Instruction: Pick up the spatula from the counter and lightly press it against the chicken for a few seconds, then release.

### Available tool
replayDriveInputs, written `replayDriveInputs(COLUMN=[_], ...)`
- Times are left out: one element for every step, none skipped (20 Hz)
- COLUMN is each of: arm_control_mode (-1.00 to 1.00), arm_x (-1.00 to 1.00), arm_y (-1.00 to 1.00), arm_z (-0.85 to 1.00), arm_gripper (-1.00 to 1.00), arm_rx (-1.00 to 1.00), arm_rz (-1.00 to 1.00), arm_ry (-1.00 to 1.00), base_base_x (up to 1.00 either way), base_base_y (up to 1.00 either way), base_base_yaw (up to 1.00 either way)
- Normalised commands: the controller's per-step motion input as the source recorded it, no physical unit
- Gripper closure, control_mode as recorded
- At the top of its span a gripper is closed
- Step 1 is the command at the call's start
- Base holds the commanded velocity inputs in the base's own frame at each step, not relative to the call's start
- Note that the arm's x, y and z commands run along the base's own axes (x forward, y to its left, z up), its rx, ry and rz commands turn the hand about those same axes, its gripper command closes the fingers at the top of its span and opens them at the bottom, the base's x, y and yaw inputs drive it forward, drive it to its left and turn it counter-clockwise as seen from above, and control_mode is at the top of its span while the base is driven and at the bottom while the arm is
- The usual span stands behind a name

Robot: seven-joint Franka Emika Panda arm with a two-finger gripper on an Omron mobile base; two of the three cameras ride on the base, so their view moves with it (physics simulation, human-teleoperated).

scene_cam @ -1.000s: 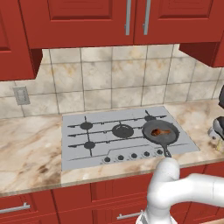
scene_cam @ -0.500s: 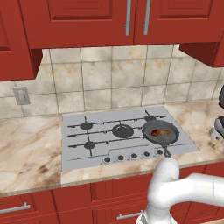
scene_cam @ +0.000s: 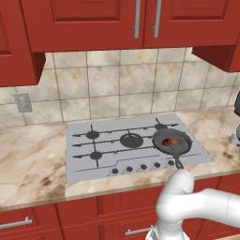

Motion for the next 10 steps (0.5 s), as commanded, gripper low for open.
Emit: replayDriveInputs(arm_control_mode=[-1.0,-1.0,-1.0,-1.0,-1.0,-1.0,-1.0,-1.0,-1.0,-1.0], arm_x=[-0.32,-0.32,-0.31,-0.32,-0.31,-0.32,-0.35,-0.36,-0.39,-0.41], arm_y=[0.1,0.09,0.08,0.1,0.13,0.16,0.18,0.22,0.25,0.28], arm_z=[0.56,0.58,0.55,0.51,0.48,0.44,0.45,0.45,0.43,0.43], arm_gripper=[1.0,1.0,1.0,1.0,1.0,1.0,1.0,1.0,1.0,1.0], arm_rx=[0.0,0.0,0.0,0.0,0.0,0.0,0.0,0.0,0.0,0.0], arm_rz=[0.09,0.09,0.08,0.08,0.08,0.08,0.08,0.08,0.08,0.08], arm_ry=[-0.19,-0.18,-0.14,-0.13,-0.1,-0.09,-0.09,-0.09,-0.09,-0.1], base_base_x=[0.0,0.0,0.0,0.0,0.0,0.0,0.0,0.0,0.0,0.0], base_base_y=[0.0,0.0,0.0,0.0,0.0,0.0,0.0,0.0,0.0,0.0], base_base_yaw=[0.0,0.0,0.0,0.0,0.0,0.0,0.0,0.0,0.0,0.0])
